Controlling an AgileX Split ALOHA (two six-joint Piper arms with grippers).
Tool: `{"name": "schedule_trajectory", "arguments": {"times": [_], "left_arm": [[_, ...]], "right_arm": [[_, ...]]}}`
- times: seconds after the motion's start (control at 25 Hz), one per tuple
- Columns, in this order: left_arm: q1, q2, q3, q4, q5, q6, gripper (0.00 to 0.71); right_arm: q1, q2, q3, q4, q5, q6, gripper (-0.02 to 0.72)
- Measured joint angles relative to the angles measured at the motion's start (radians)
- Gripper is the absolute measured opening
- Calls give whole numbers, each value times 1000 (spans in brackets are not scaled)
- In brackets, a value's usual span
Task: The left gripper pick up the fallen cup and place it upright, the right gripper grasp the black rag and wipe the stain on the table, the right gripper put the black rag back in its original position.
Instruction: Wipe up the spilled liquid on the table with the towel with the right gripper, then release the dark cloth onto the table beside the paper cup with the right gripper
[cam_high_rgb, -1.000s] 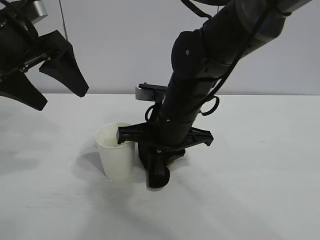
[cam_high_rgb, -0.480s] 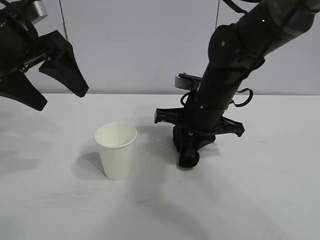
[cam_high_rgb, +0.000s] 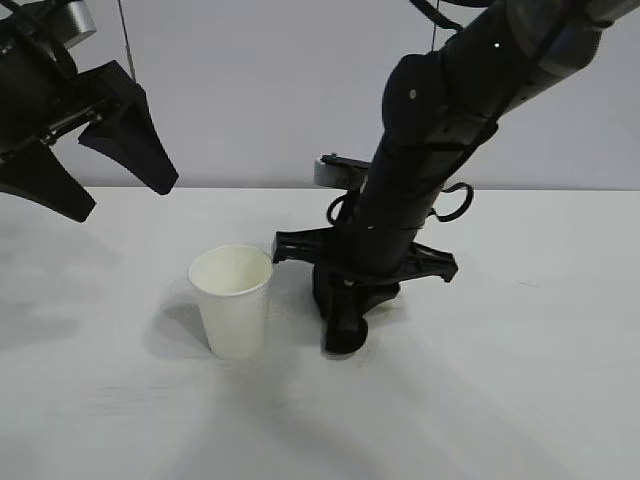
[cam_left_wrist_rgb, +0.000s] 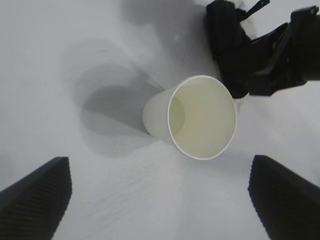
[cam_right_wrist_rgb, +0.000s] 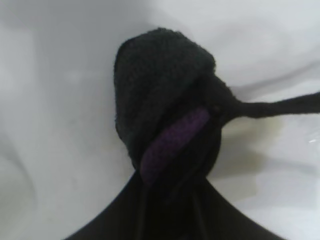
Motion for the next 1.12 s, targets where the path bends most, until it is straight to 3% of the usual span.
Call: {"name": "schedule_trajectory", "arguments": {"times": [0.6, 0.84, 0.92, 1.04, 1.12], "left_arm": [[0, 0, 0, 1, 0, 0, 693], [0, 0, 0, 1, 0, 0, 693], [0, 0, 0, 1, 0, 0, 693], [0, 0, 0, 1, 1, 0, 693], [0, 0, 0, 1, 1, -5, 693]], "right_arm": [[-307, -10, -4, -23, 84, -15, 102], [-340, -36, 2, -48, 160, -50, 103], [-340, -54, 8, -47, 194, -52, 173], [-340, -94, 11, -30, 225, -74, 449], [-340, -131, 11, -10, 236, -104, 546]]}}
